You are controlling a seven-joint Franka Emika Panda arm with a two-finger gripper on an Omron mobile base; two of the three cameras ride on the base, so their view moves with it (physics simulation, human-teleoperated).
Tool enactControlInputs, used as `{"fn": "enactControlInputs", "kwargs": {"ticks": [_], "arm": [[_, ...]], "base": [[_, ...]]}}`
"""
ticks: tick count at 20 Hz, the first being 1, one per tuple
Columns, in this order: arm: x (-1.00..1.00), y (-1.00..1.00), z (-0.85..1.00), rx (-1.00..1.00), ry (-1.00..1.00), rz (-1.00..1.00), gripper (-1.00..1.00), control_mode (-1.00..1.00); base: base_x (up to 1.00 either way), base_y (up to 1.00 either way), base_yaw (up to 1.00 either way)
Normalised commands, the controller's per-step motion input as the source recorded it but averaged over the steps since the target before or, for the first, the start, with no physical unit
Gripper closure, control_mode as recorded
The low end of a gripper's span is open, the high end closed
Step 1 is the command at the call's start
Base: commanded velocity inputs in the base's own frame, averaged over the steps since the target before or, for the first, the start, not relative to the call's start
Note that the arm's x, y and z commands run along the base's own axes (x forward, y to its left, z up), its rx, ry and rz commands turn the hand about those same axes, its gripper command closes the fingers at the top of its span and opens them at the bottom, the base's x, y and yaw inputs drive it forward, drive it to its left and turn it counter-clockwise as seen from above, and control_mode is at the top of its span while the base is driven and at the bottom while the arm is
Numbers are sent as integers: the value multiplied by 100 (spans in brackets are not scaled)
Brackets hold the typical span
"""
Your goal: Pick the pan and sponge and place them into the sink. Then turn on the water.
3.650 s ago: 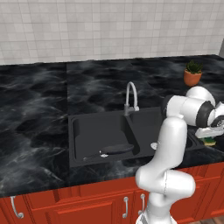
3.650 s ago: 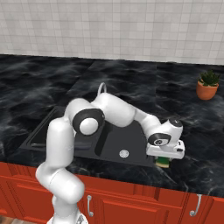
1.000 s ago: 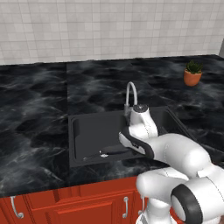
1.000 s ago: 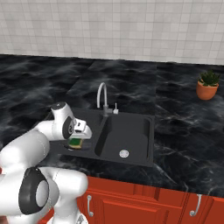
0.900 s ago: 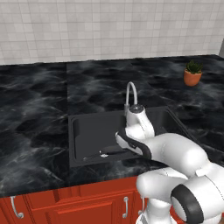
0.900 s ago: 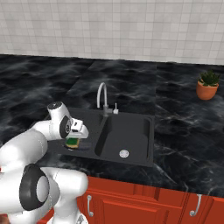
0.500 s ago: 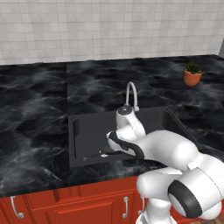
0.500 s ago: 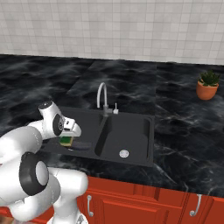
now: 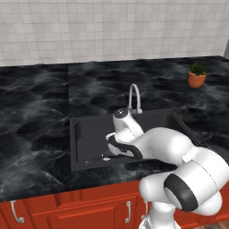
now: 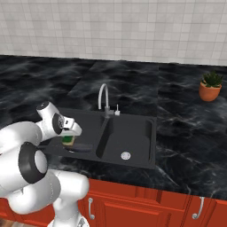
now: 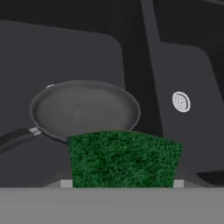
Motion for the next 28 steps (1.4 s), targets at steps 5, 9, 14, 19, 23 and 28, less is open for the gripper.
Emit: {"fn": "enactControlInputs", "kwargs": {"ticks": [5,9,14,19,23,28], "arm": [[16,0,-1,-4,-6,-2,100,-100],[17,0,0,1,-5,0,100,-100],[22,0,-3,10,-3,0,100,-100],[31,0,-19,9,0,0,100,-100],[26,9,-43,-1,0,0,100,-100],[26,34,-54,-9,0,2,100,-100]], "base": [[0,0,0],[0,0,0],[0,0,0],[0,0,0],[0,0,0],[0,0,0]]}}
